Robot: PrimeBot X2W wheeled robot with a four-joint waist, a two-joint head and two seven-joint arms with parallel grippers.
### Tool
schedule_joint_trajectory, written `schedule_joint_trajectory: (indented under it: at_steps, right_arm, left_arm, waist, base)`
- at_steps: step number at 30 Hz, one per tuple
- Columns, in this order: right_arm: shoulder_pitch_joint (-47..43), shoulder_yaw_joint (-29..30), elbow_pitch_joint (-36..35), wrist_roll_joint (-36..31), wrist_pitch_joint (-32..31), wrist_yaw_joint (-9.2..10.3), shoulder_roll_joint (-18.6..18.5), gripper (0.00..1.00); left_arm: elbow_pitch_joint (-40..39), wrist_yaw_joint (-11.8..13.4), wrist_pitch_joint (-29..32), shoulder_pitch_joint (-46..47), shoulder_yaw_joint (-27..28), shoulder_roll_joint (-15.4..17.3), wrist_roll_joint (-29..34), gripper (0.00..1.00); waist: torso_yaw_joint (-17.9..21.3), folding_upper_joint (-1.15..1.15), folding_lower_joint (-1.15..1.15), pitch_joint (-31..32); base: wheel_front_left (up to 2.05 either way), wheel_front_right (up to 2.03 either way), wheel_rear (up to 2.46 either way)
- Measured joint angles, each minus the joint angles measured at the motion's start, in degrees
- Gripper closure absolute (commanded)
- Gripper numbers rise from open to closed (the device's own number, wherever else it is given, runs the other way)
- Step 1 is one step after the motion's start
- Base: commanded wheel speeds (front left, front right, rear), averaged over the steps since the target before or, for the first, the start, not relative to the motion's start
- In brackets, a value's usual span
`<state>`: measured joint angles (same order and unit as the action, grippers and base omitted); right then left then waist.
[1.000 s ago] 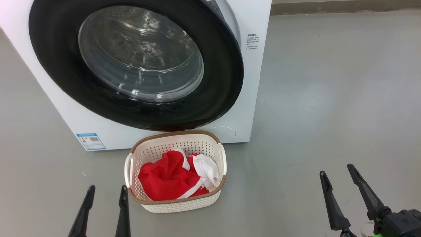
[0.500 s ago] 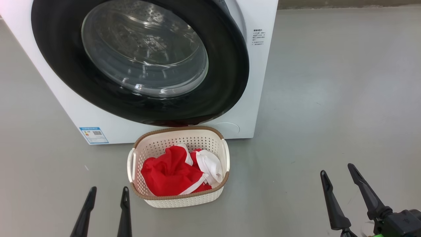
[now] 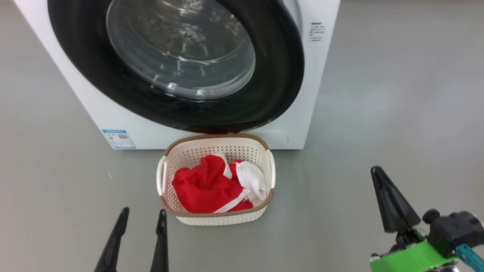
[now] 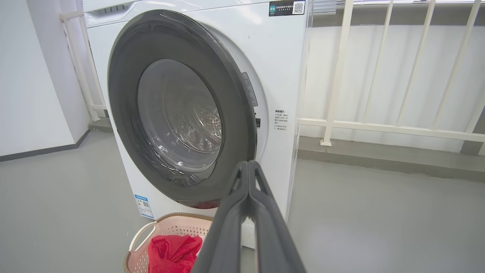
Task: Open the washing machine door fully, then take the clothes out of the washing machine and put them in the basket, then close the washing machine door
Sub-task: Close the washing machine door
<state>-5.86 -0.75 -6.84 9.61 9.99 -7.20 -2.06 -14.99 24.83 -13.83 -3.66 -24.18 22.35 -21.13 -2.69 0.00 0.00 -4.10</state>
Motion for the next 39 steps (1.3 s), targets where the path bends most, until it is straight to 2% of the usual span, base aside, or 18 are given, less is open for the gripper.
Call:
schedule_joint_trajectory:
  at_steps: [13,26,39]
  right_arm:
    - [13.45,-1.58,5.80,-1.47,-1.45,0.00,-0.44,1.00]
    - [28.80,-0.37,17.95,-4.01,-0.57,0.00,-1.33,1.00]
    - [42.22,-0.54,29.77,-4.23,1.27,0.00,-5.37,1.00]
  left_arm:
    - [0.33,-1.16,0.11,5.14,-1.87,-1.68,0.08,0.00]
    - [1.62,-3.26,0.02,9.24,-4.28,-3.76,0.56,0.00]
    - [3.05,-5.30,-0.41,12.80,-6.04,-5.82,1.52,0.00]
  waist:
    - [-4.99,0.00,0.00,-4.77]
    - [-10.11,0.00,0.00,-10.05]
    - [-13.64,0.00,0.00,-14.83]
  base:
    - [0.00,0.00,0.00]
    - [0.00,0.00,0.00]
    - [0.00,0.00,0.00]
